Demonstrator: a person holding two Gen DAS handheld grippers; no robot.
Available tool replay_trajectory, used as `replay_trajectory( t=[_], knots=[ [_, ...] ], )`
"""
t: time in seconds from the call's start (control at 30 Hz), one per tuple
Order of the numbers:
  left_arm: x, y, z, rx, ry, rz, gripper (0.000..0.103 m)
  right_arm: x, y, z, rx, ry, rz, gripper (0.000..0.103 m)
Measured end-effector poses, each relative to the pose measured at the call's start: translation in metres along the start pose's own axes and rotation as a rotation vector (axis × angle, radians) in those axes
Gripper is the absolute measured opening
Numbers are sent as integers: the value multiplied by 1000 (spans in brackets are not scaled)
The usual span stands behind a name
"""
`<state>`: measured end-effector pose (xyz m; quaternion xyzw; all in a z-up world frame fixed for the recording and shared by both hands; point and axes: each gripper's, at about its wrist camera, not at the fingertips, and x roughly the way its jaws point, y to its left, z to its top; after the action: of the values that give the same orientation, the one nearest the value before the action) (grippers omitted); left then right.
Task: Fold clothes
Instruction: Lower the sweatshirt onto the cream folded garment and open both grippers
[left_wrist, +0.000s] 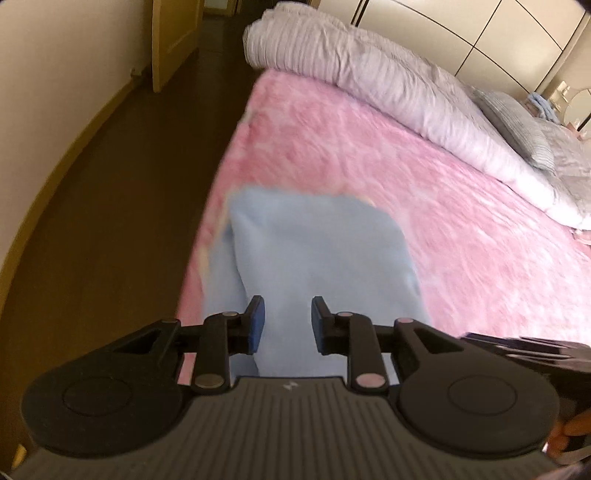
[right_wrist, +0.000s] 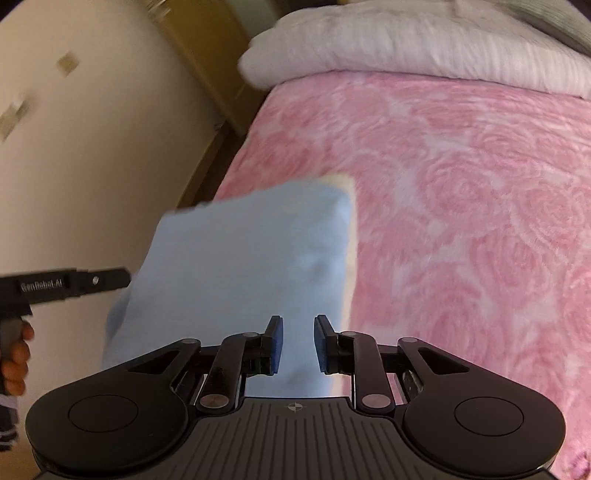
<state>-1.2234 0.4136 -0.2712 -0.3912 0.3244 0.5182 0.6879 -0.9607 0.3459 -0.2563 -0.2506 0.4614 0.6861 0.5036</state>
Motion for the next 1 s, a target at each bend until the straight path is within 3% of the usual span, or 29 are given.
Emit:
replay_trajectory(
  t=[0.2,0.33,0.63,0.83,0.93,1.0],
  knots=[
    [5,-13,-42,5,57,21,24,35,12,-29,-80,100,-21,22],
    [-11,-18,-37,-5,32,43,23,43,19,-32,-112,116,-51,22],
    [-100,-45,-38,-35,-46,107,26,-38,29,-28,-73,33,8,23],
    [-151,-76,-42,-24,-62,190,36,-97,41,-23,-107,-15,12,24],
    [-179,-94,-44,-6,-96,204,37,-127,44,-23,-120,-45,6,26],
    [-196,-103,-46,6,-130,204,44,-146,48,-22,-140,-73,-1,28]
  ],
)
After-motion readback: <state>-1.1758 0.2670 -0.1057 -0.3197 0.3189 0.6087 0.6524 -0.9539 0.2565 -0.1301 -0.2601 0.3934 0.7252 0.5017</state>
